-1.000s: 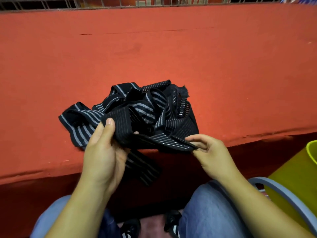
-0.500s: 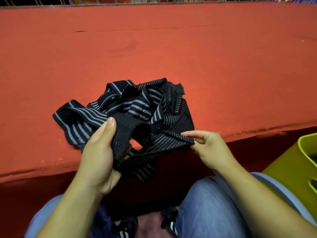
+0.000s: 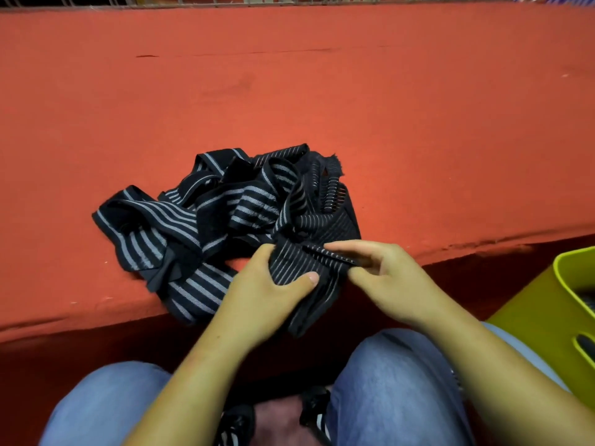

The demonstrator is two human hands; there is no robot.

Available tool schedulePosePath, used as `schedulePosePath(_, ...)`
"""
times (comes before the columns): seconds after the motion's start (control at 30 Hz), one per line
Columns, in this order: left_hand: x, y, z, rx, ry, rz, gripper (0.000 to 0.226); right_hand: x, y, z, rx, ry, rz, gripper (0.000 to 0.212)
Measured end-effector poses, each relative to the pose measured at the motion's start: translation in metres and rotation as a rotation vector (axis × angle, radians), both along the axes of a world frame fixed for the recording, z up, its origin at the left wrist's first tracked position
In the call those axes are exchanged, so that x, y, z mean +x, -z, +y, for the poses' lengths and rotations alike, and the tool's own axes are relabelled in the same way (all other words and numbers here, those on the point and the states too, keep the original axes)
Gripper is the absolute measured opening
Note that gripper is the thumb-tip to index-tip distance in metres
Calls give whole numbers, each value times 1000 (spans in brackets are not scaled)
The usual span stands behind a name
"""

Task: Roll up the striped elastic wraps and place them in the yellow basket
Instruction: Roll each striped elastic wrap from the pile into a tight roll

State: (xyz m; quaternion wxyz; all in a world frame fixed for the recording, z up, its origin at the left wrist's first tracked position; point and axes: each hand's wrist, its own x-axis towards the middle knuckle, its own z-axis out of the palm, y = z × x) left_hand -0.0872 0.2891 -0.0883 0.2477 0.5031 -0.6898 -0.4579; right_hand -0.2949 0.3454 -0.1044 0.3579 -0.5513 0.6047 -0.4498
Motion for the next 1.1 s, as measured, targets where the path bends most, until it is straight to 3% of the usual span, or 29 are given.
schedulePosePath(0.17, -16, 1, 1, -68, 22, 81, 39, 0, -2, 2, 47, -16, -69, 47)
schedulePosePath(0.3, -16, 3, 1, -108, 69, 87, 42, 1, 7, -2, -19, 97, -80, 18)
schedulePosePath(0.47, -13, 8, 0, -185, 82, -13, 61, -1, 16, -8, 64, 228, -435, 22)
schedulePosePath(0.6, -11, 10, -3, -258, 93, -103, 65, 0, 15, -9, 89, 285, -475, 21)
schedulePosePath(0.77, 4, 12, -7, -280, 66, -232, 61, -30, -1, -9, -15, 526, -681, 20)
schedulePosePath(0.97, 2, 9, -5, -300, 12, -149, 55, -49, -10, 0, 16, 497, -950, 29)
schedulePosePath(1.1, -20, 2, 9, -474, 215, -123, 64, -39, -9, 2, 25, 463, -978, 40)
